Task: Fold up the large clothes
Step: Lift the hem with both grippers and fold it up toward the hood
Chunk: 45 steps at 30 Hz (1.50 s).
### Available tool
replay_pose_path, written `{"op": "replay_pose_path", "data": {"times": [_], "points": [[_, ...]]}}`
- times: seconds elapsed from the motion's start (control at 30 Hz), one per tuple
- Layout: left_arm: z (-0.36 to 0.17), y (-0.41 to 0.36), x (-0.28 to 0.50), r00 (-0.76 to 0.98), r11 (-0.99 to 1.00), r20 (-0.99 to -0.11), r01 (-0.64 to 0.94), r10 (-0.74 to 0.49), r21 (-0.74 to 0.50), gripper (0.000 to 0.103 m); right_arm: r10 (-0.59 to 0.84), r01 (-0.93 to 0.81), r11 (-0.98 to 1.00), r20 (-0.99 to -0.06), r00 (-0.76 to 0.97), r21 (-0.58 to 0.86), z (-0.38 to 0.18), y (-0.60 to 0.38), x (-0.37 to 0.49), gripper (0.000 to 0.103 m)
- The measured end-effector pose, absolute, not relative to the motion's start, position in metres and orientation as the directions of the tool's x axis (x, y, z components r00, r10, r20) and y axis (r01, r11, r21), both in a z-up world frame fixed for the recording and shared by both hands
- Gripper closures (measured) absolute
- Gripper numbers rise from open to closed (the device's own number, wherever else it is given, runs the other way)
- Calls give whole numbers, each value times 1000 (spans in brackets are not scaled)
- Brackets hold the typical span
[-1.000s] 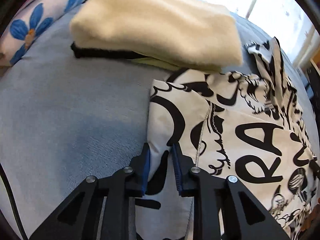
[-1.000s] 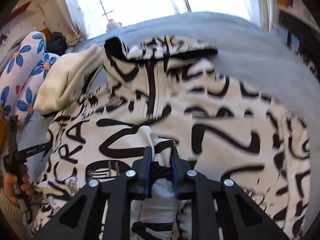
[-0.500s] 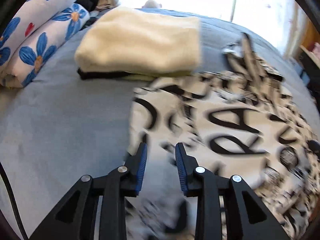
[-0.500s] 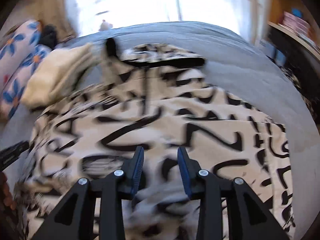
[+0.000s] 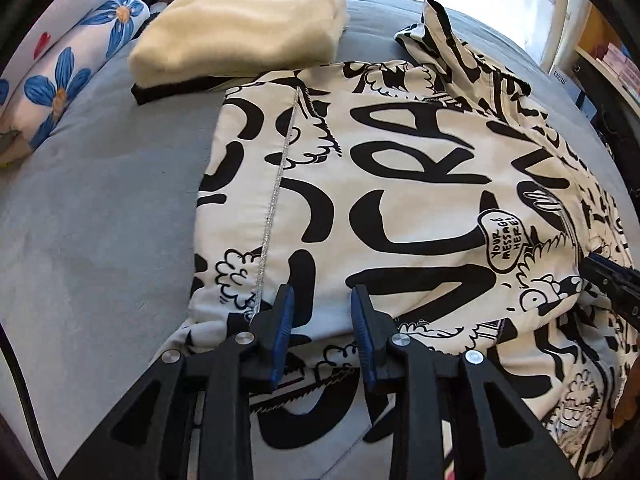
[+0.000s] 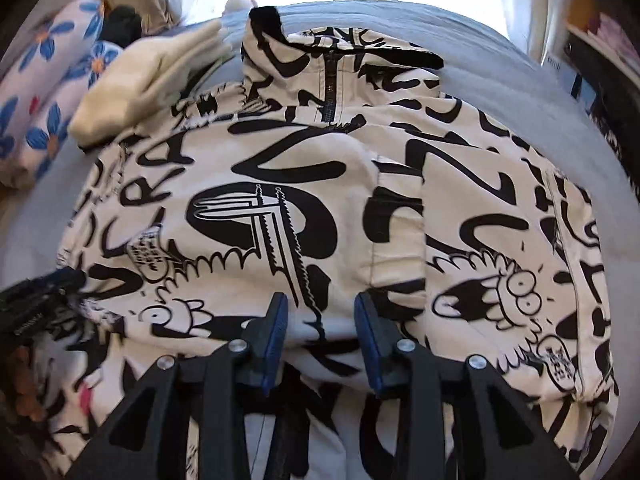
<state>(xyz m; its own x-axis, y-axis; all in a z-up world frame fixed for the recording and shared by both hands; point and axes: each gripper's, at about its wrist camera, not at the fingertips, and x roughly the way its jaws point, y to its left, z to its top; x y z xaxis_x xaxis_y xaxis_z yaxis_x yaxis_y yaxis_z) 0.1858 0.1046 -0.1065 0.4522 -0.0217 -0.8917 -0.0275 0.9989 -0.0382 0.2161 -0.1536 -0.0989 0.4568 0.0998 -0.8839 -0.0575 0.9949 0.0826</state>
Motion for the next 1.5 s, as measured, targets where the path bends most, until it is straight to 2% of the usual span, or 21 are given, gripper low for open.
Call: {"op": "replay_pose_path", "data": {"times": [0.1, 0.27, 0.37, 0.47, 0.77, 0.9, 1.03, 1.23, 1.5], "points": [[-99, 105, 182, 461, 999, -887, -31, -7, -24, 71, 85, -35, 996, -880, 467, 78, -88, -156, 205, 68], [-70, 106, 158, 499, 1000, -867, -28, 18, 4, 47, 116, -26, 993, -861, 495, 118, -64, -161, 177, 68], [-50, 107, 140, 529, 1000, -848, -22, 31, 22, 45, 124, -15, 991, -852, 509, 135, -51, -164, 162, 68], [-29, 111, 120, 556, 999, -831, -31, 32, 18, 38, 113, -4, 991, -832, 543, 132, -32, -167, 140, 68], [16, 123, 54, 621, 998, -783, -60, 47, 13, 35, 119, 0, 989, -780, 614, 150, 6, -178, 76, 68], [25, 129, 28, 632, 998, -773, -66, 52, 13, 34, 109, -5, 991, -771, 628, 136, 12, -183, 53, 62], [26, 138, 8, 622, 998, -782, -61, 38, 0, 33, 88, 3, 993, -770, 632, 115, 14, -194, 30, 62], [13, 169, -22, 585, 997, -811, -54, -14, -57, 32, 51, 61, 991, -769, 637, 115, 12, -227, -4, 51], [-41, 199, -42, 443, 972, -880, -71, -170, -223, 32, 9, 141, 983, -809, 587, 114, -16, -274, -45, 50]]}}
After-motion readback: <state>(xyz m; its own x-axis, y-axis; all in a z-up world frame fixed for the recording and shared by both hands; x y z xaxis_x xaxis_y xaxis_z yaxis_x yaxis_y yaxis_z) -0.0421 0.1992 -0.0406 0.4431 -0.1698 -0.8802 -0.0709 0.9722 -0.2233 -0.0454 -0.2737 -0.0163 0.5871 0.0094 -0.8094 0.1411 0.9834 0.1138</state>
